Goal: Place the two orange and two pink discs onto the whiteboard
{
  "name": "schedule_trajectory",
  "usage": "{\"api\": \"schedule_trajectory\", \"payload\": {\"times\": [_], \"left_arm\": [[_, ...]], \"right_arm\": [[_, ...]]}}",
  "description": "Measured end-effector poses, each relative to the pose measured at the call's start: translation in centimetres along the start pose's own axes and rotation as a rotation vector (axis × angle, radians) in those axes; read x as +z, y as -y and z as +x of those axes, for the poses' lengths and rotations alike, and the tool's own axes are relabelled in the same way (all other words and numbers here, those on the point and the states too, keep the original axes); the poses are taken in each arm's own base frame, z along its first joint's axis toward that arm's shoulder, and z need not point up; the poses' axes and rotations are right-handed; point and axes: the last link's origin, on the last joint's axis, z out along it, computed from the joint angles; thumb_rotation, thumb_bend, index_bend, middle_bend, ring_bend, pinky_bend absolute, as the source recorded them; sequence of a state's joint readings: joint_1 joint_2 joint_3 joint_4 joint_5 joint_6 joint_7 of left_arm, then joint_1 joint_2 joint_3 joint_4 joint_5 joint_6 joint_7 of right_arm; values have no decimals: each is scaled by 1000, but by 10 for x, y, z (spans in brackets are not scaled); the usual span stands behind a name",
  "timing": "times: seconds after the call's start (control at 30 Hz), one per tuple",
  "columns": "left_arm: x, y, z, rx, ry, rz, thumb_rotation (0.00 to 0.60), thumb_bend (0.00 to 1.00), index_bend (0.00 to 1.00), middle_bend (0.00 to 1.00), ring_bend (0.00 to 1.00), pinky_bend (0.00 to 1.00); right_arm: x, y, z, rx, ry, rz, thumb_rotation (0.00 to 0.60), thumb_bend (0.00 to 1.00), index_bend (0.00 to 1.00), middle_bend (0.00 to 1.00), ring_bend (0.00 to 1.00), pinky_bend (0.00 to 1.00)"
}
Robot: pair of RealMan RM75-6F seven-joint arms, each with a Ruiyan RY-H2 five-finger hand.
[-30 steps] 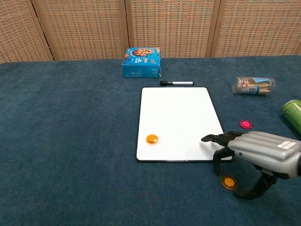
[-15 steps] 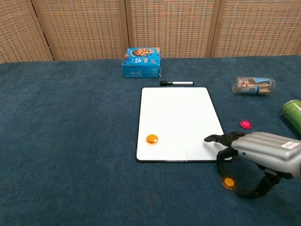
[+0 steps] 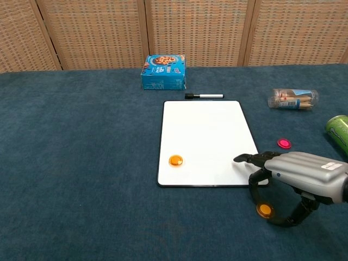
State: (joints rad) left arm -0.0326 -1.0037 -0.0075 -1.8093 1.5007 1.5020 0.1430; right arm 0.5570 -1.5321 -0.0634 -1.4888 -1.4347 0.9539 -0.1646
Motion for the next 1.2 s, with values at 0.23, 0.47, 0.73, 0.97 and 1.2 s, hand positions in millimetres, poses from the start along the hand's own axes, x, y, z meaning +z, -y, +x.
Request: {"api": "schedule_trajectory", "payload": {"times": [0.23,0.47,0.73,0.97,1.2], "left_arm": [[0,0,0,-1,1,1,600,0,0,0,0,0],[0,1,0,-1,1,4,600,0,0,0,0,0],[1,2,1,-7,0,6,600,0,0,0,0,0],[1,3,3,-19,0,10,600,0,0,0,0,0],[2,6,5,-25,1,10,600,0,0,0,0,0]], "right_arm": [[4,6,10,16,-28,12,600,338,488,0,0,0],[26,12,38,7,-80,1,600,348,488,0,0,0],[54,15,56,10,-100,-61,600,348,488,0,0,0],[78,21,65,6,-103,-123,600,307,457,0,0,0],[88,28,68,-20,-114,-175,600,191,255,0,0,0]]}}
